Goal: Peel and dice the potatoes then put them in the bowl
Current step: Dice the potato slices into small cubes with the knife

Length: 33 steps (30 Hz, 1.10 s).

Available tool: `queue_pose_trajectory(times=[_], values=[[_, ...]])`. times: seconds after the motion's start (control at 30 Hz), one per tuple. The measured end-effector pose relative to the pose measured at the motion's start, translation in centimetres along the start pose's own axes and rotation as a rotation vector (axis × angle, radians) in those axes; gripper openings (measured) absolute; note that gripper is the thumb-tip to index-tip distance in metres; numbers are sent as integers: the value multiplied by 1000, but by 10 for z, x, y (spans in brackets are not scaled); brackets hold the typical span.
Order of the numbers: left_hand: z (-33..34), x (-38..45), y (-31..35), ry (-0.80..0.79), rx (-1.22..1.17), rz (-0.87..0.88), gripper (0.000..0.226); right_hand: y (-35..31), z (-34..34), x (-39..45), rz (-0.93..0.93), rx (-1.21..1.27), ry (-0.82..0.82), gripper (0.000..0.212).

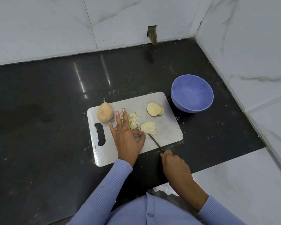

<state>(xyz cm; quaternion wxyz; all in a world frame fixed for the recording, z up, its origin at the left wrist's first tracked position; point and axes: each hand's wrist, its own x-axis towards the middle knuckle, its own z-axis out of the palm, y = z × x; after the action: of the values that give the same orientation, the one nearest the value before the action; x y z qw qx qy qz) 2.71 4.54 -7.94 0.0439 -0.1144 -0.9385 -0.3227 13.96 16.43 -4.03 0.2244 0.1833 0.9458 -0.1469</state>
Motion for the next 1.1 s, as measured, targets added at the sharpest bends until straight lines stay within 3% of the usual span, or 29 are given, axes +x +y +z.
queue_pose_trajectory(times=[0.4, 1.1], values=[[-3, -10, -4, 52, -88, 7, 7, -15, -20, 9, -121, 65, 92, 38], [4, -3, 2, 63, -23, -40, 10, 4, -8, 10, -112, -82, 37, 34]])
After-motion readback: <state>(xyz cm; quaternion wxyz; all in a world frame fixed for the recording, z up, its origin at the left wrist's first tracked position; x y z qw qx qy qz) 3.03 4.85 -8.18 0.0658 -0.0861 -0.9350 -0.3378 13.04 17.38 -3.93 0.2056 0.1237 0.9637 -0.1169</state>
